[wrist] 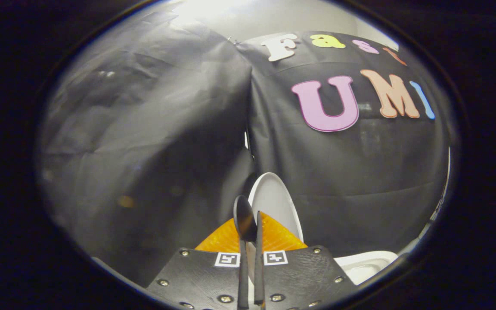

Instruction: Open the toilet lid.

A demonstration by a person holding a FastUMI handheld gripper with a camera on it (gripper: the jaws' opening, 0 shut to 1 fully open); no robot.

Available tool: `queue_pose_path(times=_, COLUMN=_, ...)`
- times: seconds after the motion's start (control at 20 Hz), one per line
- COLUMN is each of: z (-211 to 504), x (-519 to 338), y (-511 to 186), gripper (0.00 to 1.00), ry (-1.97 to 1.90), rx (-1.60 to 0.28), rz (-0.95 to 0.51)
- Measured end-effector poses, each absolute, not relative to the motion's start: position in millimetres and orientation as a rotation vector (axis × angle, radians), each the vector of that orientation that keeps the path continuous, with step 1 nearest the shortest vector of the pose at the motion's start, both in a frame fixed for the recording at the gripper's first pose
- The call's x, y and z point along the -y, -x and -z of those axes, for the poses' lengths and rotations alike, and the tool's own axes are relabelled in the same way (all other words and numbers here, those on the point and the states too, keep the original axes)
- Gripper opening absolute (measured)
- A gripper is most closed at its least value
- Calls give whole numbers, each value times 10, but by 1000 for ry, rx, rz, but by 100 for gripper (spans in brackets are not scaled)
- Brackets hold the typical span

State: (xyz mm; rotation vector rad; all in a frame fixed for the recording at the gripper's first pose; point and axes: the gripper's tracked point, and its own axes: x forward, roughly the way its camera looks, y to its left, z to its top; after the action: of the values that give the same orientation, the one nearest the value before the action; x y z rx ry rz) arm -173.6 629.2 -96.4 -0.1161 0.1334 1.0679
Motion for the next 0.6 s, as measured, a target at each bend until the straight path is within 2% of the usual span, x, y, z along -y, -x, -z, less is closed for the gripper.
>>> queue_pose_path(times=0.45, z=1026, x=-6348, y=1783, gripper=6, ry=143, rx=-155, rz=-1064)
queue_pose_path(times=0.5, z=1072, x=-6320, y=1784, gripper=13, ry=145, rx=-171, rz=-1071)
queue_pose_path(times=0.55, z=1087, x=-6316, y=1817, gripper=27, ry=146, rx=-177, rz=-1092)
queue_pose_path(times=0.6, z=1093, x=-6322, y=1830, gripper=29, ry=158, rx=-183, rz=-1100)
